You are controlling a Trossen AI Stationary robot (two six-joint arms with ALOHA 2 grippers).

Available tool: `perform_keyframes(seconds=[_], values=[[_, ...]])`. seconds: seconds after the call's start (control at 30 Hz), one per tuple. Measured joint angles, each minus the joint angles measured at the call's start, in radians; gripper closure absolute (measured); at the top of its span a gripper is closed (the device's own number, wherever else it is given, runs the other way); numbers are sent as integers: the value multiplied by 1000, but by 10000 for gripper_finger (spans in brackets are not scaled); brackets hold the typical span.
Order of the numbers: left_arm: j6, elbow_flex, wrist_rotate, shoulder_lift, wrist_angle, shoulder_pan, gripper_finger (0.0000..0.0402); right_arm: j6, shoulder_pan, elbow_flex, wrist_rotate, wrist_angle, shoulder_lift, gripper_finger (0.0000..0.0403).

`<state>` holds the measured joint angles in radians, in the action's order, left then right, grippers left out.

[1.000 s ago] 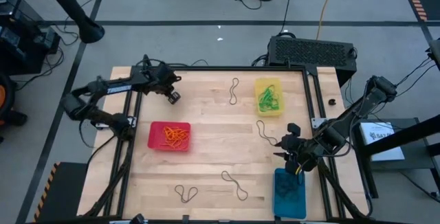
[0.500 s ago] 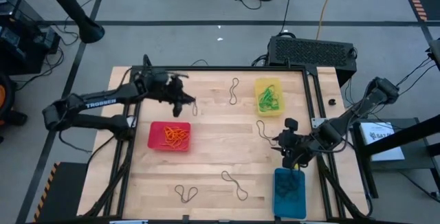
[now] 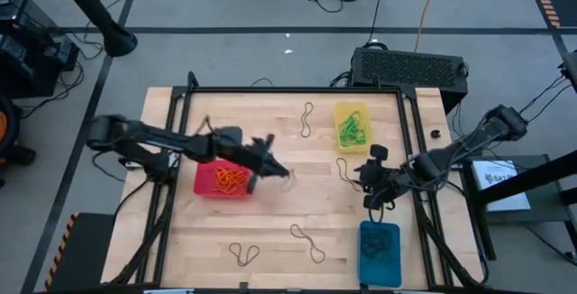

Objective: Sort rubber bands into baskets
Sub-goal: Put the violet rubber band into the blue bin

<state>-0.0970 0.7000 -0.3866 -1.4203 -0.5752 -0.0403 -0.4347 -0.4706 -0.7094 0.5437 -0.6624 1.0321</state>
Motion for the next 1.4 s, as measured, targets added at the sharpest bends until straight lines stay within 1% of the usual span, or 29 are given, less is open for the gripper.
perform_keyframes(seconds=[0.13, 0.2, 0.27, 0.37, 0.43, 0.53, 0.6, 0.77, 0.9, 1.0, 1.1, 1.17, 1.27, 1.4], values=[[51, 93, -2, -175, -99, 73, 400, -16, 32, 0, 132, -3, 0, 257], [57, 167, -2, -277, -155, 103, 400, -35, 42, 0, 191, -4, 0, 257], [53, 260, -3, -381, -179, 131, 400, -56, 48, 0, 218, -5, 0, 257], [56, 432, -5, -534, -172, 177, 400, -83, 53, 0, 216, -5, 0, 257], [76, 558, -27, -635, -168, 210, 400, -100, 53, 0, 215, -7, 0, 257], [92, 747, -36, -763, -162, 253, 400, -128, 53, 0, 214, -27, 0, 257], [107, 874, -36, -842, -137, 275, 400, -176, 52, 0, 210, -61, 0, 257], [111, 1182, 22, -1041, -22, 308, 400, -267, 52, 0, 209, -131, 0, 257], [124, 1377, 72, -1166, 100, 315, 400, -335, 52, 0, 206, -142, 0, 257], [130, 1452, 92, -1220, 146, 307, 400, -309, 52, 0, 207, -142, 0, 257], [130, 1463, 94, -1244, 137, 299, 398, -287, 52, 0, 207, -141, 0, 257], [137, 1463, 101, -1245, 144, 296, 389, -287, 52, 0, 207, -135, 0, 257], [139, 1463, 101, -1242, 163, 295, 365, -287, 52, 0, 207, -133, 0, 257], [147, 1463, 101, -1242, 183, 295, 315, -314, 52, 0, 207, -126, 0, 257]])
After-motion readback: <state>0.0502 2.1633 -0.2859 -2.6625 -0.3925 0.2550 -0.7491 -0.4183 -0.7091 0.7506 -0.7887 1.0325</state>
